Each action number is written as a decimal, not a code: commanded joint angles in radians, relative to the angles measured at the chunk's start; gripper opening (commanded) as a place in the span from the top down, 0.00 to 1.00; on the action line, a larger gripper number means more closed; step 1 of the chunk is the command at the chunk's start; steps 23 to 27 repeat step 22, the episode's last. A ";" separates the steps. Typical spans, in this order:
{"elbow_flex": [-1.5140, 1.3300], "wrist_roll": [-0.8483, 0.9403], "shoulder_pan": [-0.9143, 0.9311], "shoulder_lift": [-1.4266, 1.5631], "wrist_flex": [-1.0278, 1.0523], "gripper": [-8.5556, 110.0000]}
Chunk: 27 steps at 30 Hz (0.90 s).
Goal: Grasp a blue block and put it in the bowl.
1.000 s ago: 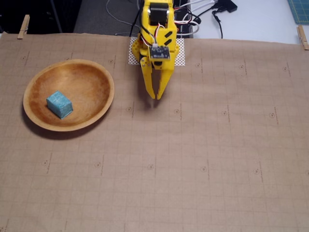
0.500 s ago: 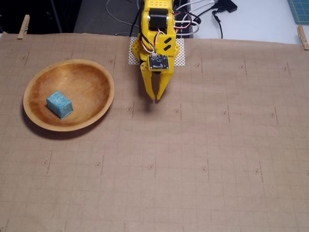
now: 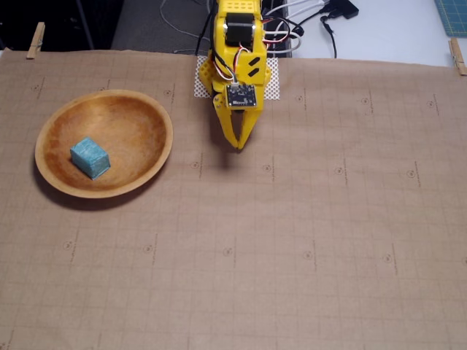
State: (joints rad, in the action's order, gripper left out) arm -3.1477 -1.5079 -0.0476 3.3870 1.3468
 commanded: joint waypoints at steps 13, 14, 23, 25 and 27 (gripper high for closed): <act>0.018 0.008 0.006 0.006 0.003 0.95; 0.018 0.008 0.006 0.006 0.003 0.95; 0.018 0.008 0.006 0.006 0.003 0.95; 0.018 0.008 0.006 0.006 0.003 0.95; 0.018 0.008 0.006 0.006 0.003 0.95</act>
